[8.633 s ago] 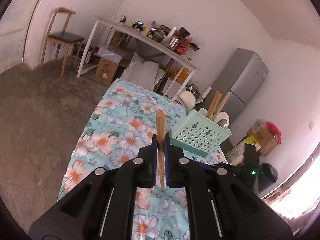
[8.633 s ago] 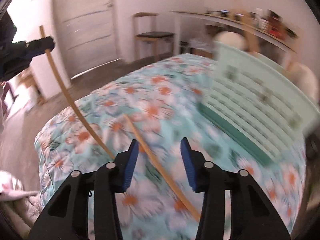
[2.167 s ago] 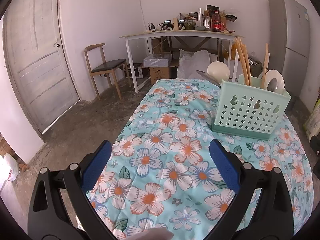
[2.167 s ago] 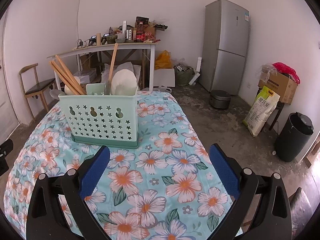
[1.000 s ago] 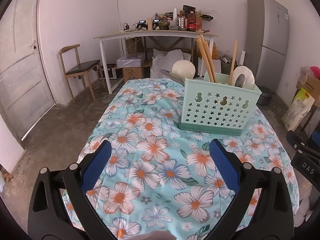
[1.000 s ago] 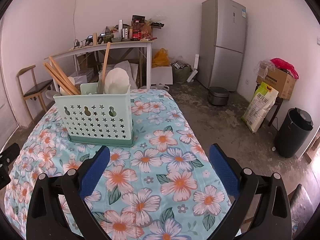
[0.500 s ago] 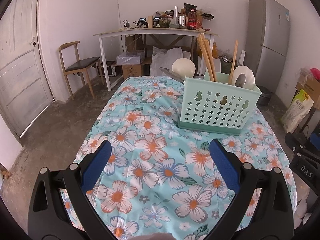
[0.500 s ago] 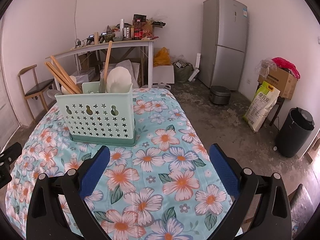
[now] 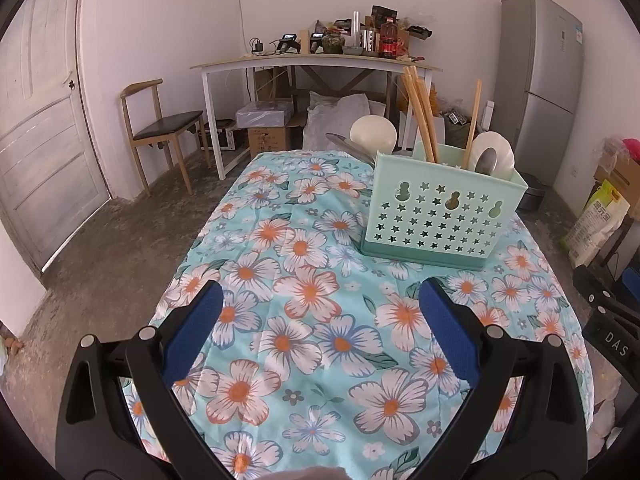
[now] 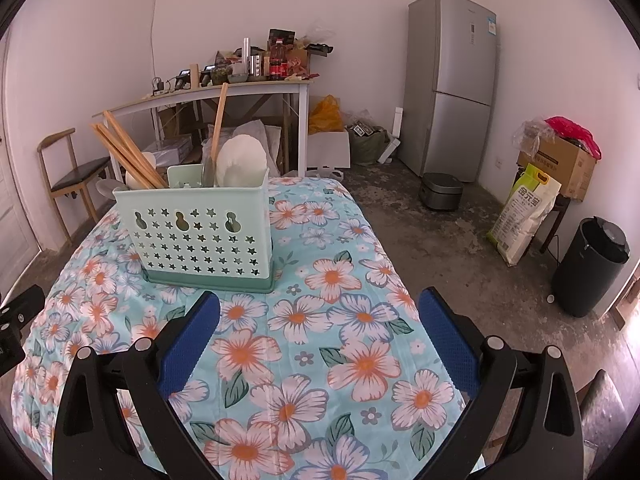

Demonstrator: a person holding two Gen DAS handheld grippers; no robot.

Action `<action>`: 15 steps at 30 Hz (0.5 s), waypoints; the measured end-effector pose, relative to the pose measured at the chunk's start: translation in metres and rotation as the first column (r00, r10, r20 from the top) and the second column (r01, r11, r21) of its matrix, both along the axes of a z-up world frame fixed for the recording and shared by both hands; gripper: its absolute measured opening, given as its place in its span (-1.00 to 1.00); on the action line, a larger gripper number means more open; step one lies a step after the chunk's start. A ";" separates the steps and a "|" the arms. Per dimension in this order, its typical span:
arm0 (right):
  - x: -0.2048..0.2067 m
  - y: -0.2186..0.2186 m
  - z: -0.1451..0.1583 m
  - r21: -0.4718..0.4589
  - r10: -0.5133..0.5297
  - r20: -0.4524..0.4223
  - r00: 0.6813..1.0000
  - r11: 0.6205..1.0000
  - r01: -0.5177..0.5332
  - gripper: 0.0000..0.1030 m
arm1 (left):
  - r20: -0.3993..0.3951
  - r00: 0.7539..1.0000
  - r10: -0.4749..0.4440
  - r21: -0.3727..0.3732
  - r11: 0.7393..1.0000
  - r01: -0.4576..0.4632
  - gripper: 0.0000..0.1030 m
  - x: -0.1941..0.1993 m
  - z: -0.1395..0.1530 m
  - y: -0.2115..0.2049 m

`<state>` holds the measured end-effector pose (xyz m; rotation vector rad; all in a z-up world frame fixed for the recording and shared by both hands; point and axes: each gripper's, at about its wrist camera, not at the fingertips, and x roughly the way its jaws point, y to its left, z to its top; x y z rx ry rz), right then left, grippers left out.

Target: Organize utensils

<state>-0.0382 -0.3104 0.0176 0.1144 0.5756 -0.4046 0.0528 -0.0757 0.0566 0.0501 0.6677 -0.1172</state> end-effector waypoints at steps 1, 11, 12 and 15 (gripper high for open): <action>0.000 0.000 0.000 0.000 0.000 0.000 1.000 1.000 0.000 0.87 | 0.000 1.000 -0.001 0.000 1.000 0.001 0.84 0.000 0.000 0.000; 0.001 0.001 0.001 -0.003 0.003 0.001 1.000 1.000 -0.003 0.88 | -0.001 1.000 -0.001 0.000 1.000 0.001 0.84 0.001 0.000 0.001; 0.001 0.002 0.001 -0.003 0.004 0.001 1.000 1.000 -0.004 0.88 | -0.001 1.000 -0.001 -0.001 1.000 0.001 0.84 0.001 0.000 0.001; 0.001 0.002 0.002 -0.003 0.004 0.002 1.000 1.000 -0.004 0.88 | 0.000 1.000 -0.001 -0.001 1.000 0.001 0.84 0.000 0.000 0.001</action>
